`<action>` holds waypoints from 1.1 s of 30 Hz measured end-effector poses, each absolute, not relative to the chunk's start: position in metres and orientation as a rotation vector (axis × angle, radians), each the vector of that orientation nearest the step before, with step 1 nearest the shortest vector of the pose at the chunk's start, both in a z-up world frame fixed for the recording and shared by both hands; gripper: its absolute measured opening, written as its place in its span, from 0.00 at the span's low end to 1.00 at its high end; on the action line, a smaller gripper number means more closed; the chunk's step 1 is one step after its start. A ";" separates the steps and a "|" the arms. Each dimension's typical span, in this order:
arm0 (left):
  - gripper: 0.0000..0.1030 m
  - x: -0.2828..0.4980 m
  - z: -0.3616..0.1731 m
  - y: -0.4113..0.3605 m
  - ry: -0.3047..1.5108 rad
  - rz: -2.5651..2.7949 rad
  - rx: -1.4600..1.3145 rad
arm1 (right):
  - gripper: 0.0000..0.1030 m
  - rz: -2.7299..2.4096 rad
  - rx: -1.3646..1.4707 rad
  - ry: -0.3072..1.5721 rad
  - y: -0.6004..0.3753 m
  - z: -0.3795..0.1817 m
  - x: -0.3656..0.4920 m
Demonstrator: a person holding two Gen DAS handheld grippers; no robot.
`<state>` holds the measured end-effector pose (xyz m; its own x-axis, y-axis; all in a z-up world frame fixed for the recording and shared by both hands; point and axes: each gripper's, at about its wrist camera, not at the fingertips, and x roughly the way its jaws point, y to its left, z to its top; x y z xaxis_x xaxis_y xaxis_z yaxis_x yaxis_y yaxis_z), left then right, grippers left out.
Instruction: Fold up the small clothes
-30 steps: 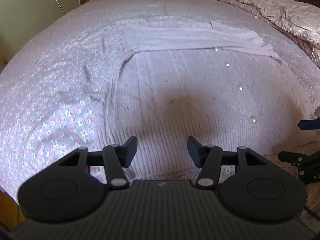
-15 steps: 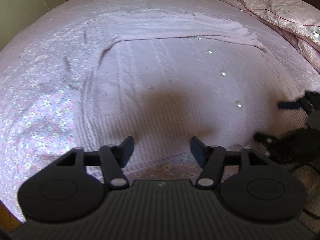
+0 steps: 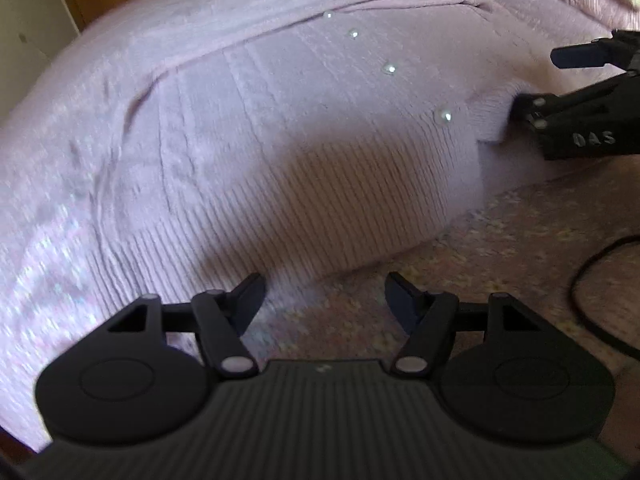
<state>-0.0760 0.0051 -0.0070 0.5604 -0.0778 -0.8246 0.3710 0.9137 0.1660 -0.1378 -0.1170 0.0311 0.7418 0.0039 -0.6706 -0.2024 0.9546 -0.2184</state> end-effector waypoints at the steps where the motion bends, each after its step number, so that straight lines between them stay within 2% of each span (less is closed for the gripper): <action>1: 0.67 -0.076 -0.008 0.002 0.921 -0.265 0.367 | 0.88 0.138 -0.285 0.754 -0.117 0.029 -0.138; 5: 0.68 -0.074 -0.012 -0.004 0.848 -0.236 0.434 | 0.88 0.252 -0.327 0.864 -0.109 0.018 -0.144; 6: 0.60 -0.074 -0.012 -0.004 0.837 -0.235 0.441 | 0.88 0.271 -0.347 0.891 -0.106 0.015 -0.145; 7: 0.45 -0.074 -0.011 -0.004 0.830 -0.232 0.448 | 0.88 0.286 -0.364 0.919 -0.103 0.011 -0.145; 8: 0.35 -0.075 -0.008 -0.004 0.816 -0.224 0.454 | 0.88 0.296 -0.377 0.944 -0.101 0.006 -0.144; 9: 0.15 -0.075 -0.005 -0.004 0.804 -0.221 0.454 | 0.90 0.295 -0.383 0.956 -0.100 0.003 -0.143; 15: 0.12 -0.073 0.014 0.012 0.760 -0.224 0.312 | 0.92 0.219 -0.375 0.923 -0.095 -0.003 -0.139; 18: 0.12 -0.067 0.020 0.011 0.734 -0.227 0.278 | 0.89 0.165 -0.349 0.888 -0.090 -0.003 -0.136; 20: 0.14 -0.063 0.015 0.012 0.747 -0.243 0.256 | 0.85 0.149 -0.348 0.859 -0.088 -0.003 -0.136; 21: 0.14 -0.060 0.011 0.013 0.750 -0.250 0.247 | 0.79 0.149 -0.344 0.850 -0.091 -0.001 -0.138; 25: 0.15 -0.055 0.003 0.014 0.768 -0.254 0.223 | 0.49 0.121 -0.308 0.799 -0.098 0.010 -0.145; 26: 0.15 -0.055 0.004 0.014 0.771 -0.252 0.213 | 0.47 0.114 -0.300 0.794 -0.101 0.011 -0.146; 28: 0.13 -0.053 0.006 0.017 0.771 -0.247 0.174 | 0.32 0.119 -0.274 0.791 -0.106 0.013 -0.150; 33: 0.10 -0.064 0.020 0.025 0.718 -0.243 0.120 | 0.19 0.179 -0.250 0.789 -0.110 0.020 -0.146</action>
